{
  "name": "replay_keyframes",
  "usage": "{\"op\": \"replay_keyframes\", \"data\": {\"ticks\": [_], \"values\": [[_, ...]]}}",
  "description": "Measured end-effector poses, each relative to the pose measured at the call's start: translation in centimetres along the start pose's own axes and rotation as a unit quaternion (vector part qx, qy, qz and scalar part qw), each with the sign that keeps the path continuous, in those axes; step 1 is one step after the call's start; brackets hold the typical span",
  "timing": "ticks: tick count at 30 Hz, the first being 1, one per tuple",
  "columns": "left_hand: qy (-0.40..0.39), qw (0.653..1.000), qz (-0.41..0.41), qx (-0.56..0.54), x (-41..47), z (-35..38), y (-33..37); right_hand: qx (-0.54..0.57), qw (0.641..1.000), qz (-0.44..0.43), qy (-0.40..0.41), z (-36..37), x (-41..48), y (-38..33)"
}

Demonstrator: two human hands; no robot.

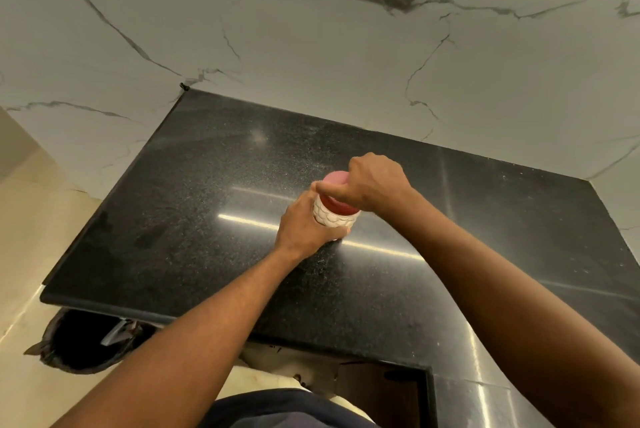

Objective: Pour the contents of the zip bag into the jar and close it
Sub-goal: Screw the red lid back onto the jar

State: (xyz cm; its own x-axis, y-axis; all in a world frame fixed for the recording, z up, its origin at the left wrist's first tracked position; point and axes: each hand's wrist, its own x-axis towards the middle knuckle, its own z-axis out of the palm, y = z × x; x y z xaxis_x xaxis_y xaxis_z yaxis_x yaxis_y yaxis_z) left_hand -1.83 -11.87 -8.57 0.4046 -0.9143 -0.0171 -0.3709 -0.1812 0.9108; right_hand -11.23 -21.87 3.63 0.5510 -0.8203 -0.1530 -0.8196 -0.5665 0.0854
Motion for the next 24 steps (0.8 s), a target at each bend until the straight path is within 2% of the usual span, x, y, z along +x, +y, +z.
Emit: {"op": "replay_keyframes", "data": {"ticks": [2, 4, 6, 7, 9, 12, 15, 18, 21, 23, 24], "values": [[0.001, 1.000, 0.008, -0.005, 0.0, 0.0, -0.1, -0.061, 0.998, 0.019, 0.015, 0.2, 0.0, 0.0], [0.000, 1.000, 0.012, -0.007, -0.1, -0.1, 0.0, -0.060, 0.998, -0.002, 0.016, 0.3, -0.3, 0.5], [-0.003, 1.000, 0.017, -0.003, 0.0, -0.1, 0.0, 0.020, 0.995, -0.098, -0.012, 0.7, -0.5, 1.2], [-0.003, 1.000, 0.021, 0.003, 0.0, -0.1, -0.1, 0.062, 0.985, -0.151, -0.054, 0.7, -0.7, 1.4], [-0.002, 1.000, 0.026, 0.007, 0.1, 0.0, -0.2, 0.076, 0.971, -0.200, -0.106, 0.3, -1.2, 1.5], [0.000, 1.000, 0.025, 0.001, 0.1, 0.0, -0.3, 0.033, 0.985, -0.157, -0.064, -0.4, -1.0, 1.2], [0.000, 1.000, 0.026, 0.003, 0.1, 0.0, -0.3, 0.001, 1.000, -0.016, -0.007, -0.5, -0.4, 0.2], [0.000, 1.000, 0.026, -0.002, 0.2, 0.0, -0.5, -0.019, 0.998, 0.061, -0.019, -0.4, 0.3, 0.2], [-0.001, 1.000, 0.029, 0.004, 0.3, 0.1, -0.7, -0.006, 0.999, 0.050, 0.000, -1.0, -0.2, 1.2], [0.000, 1.000, 0.029, 0.001, 0.3, 0.1, -0.7, 0.057, 0.998, -0.033, -0.008, -1.2, -0.7, 1.9], [0.000, 1.000, 0.030, 0.003, 0.3, 0.0, -0.6, 0.105, 0.988, -0.092, -0.061, -1.4, -1.0, 2.0]]}}
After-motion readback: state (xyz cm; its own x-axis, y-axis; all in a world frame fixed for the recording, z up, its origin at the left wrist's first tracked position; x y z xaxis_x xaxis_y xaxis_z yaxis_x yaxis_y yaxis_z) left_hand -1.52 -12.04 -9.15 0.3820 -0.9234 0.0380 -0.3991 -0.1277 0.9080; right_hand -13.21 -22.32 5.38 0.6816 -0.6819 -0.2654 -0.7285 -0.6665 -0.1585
